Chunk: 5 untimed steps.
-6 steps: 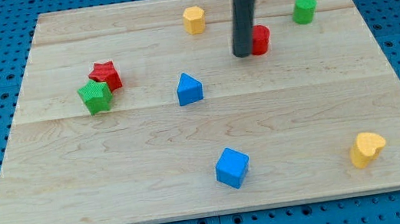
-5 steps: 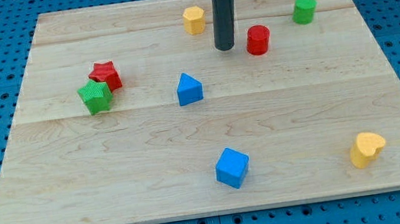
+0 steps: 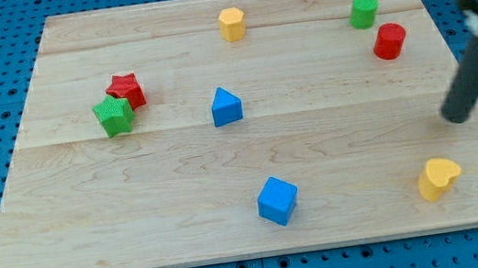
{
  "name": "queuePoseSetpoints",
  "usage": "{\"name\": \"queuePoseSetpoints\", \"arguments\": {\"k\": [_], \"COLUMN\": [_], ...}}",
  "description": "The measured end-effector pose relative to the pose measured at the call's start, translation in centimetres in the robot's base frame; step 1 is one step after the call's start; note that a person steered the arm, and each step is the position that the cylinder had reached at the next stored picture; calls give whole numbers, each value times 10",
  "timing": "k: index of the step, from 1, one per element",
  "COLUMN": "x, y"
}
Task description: Move red circle right diagonally towards blue triangle
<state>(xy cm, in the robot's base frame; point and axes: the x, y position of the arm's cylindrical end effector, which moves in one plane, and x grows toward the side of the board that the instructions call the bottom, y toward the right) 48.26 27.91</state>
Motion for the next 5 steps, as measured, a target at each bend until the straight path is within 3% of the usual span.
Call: {"name": "queuePoseSetpoints", "arguments": {"k": [1, 2, 5], "x": [-32, -84, -134], "y": [18, -16, -34]}}
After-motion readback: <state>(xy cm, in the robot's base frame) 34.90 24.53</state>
